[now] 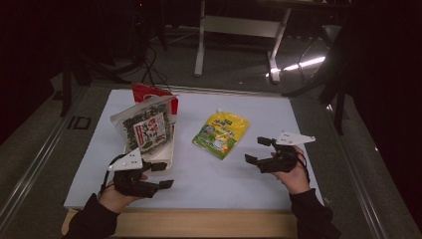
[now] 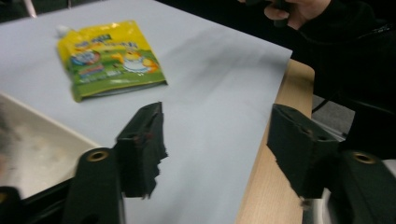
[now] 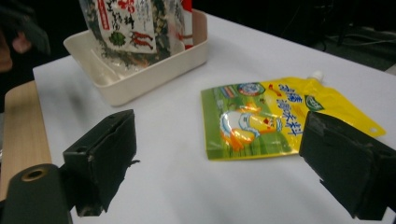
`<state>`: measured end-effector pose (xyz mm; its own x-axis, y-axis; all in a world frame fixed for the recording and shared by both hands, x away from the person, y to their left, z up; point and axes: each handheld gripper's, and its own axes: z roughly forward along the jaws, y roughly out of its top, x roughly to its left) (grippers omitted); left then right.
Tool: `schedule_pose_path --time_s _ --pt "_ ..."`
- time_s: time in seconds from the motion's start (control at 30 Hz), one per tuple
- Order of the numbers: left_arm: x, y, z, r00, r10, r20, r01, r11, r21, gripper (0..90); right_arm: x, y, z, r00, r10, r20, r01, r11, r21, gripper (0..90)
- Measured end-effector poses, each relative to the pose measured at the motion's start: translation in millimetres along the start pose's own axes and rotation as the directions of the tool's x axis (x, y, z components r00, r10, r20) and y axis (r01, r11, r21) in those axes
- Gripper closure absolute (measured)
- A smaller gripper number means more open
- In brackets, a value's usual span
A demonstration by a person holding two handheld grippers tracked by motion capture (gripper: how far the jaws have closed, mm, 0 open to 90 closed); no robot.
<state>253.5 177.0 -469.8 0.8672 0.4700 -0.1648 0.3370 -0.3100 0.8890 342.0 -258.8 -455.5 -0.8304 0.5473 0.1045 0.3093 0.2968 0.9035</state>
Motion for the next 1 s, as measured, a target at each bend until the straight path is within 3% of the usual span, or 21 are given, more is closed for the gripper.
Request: schedule_pose_path --time_s 0.17,0.23,0.37,0.53,0.67,0.8,1.0 --pt "-3.3 -4.3 17.1 0.9994 -0.027 0.020 0.027 0.9996 0.007 15.7 1.8 2.9 6.5 0.9998 -0.021 0.003 0.021 1.000 0.006 14.3" --pt "-3.7 -5.7 20.1 0.9996 -0.027 0.007 0.026 0.9996 0.010 14.4 2.3 3.5 8.2 0.9997 -0.024 0.009 0.024 1.000 0.009 14.3" --pt "-4.6 -13.0 31.7 0.9993 -0.032 -0.021 0.032 0.9994 0.013 3.0 4.2 5.3 17.4 0.9996 -0.024 0.017 0.024 1.000 0.020 18.6" --pt "-7.2 -19.3 40.1 0.9974 -0.011 -0.071 0.012 0.9998 0.017 2.9 5.9 7.3 23.6 0.9983 -0.048 0.034 0.047 0.999 0.027 20.9" --pt "-9.0 -19.3 41.4 0.9967 0.006 -0.081 -0.005 0.9999 0.012 2.9 5.3 9.9 29.3 0.9984 -0.042 0.039 0.042 0.999 0.020 27.6" --pt "-9.1 -19.5 41.1 0.9980 0.003 -0.063 -0.004 1.0000 -0.001 2.9 6.0 11.5 33.5 0.9982 -0.046 0.039 0.046 0.999 0.019 27.8" --pt "-9.2 -24.0 43.1 0.9987 -0.005 -0.052 0.005 1.0000 0.001 2.9 5.5 20.1 44.7 0.9963 -0.068 0.052 0.067 0.997 0.029 35.9"
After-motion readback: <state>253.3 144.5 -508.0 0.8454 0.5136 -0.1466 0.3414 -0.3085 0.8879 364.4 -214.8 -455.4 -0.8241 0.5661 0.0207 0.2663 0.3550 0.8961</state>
